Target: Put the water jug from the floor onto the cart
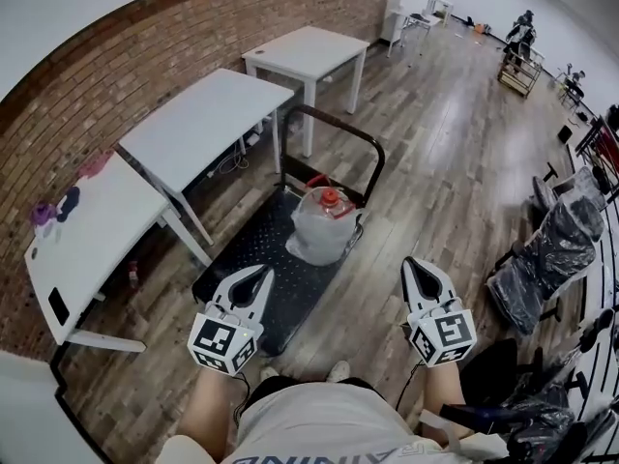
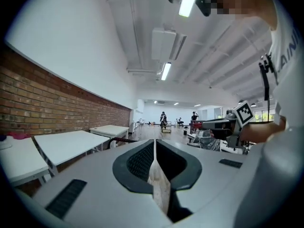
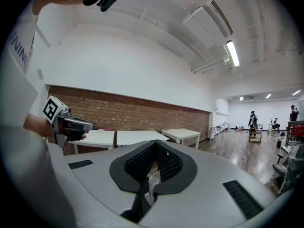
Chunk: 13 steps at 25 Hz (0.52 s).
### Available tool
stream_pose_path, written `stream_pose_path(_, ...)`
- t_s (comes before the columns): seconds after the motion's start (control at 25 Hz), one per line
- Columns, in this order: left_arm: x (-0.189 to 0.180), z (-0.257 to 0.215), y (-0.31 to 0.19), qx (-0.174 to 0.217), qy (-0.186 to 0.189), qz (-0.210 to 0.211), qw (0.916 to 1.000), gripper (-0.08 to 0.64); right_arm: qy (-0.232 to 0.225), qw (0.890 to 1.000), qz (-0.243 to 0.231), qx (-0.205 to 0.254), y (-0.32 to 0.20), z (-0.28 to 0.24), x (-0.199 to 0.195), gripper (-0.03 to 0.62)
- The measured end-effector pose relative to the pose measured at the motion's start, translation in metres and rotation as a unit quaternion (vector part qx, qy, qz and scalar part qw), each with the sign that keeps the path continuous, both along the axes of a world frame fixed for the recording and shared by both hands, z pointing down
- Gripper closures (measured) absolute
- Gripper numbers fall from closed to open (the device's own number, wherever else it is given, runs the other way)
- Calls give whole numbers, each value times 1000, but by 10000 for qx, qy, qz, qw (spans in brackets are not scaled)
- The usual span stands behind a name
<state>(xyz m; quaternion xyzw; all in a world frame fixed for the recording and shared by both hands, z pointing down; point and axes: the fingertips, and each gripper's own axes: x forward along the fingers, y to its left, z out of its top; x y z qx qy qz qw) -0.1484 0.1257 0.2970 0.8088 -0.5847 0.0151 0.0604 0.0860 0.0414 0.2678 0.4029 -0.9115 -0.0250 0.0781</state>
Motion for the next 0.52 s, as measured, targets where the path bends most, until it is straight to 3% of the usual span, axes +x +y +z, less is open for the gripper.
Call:
stream_pose_path(0.2, -23, 1, 8, 13, 14, -129, 9999, 545, 36, 9998, -174, 12, 7, -1, -29, 588)
stream_pose_path(0.52, -32, 7, 8, -20, -67, -150, 9999, 545, 25, 9997, -251, -42, 8, 5, -43, 588)
